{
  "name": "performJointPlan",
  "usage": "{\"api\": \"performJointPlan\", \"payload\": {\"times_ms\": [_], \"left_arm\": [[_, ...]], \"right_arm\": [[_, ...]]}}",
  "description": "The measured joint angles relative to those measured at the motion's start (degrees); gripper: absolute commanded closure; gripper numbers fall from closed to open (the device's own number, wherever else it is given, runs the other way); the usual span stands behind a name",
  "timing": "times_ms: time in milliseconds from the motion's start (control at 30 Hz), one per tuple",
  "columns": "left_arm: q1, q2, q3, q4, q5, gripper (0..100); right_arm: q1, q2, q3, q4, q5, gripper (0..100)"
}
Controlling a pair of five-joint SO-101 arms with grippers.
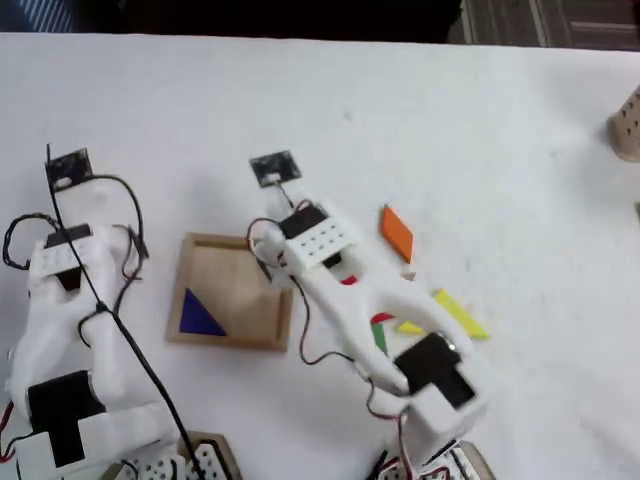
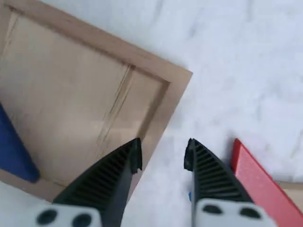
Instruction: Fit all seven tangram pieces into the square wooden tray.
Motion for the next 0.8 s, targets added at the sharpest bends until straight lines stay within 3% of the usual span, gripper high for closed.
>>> {"api": "performJointPlan", "payload": {"times_ms": [167, 333, 533, 800], "left_arm": [[-0.2, 0.0, 0.0, 0.0, 0.1, 87], [-0.2, 0.0, 0.0, 0.0, 0.1, 87], [-0.2, 0.0, 0.0, 0.0, 0.1, 87], [-0.2, 0.0, 0.0, 0.0, 0.1, 87]], "right_arm": [[0.0, 4.3, -2.2, -0.4, -0.2, 84.8], [0.0, 4.9, -2.4, -0.4, -0.2, 91.8], [0.0, 3.9, -2.5, 0.8, -0.2, 81.3], [-0.3, 0.4, -1.9, 1.9, -0.2, 81.1]]}}
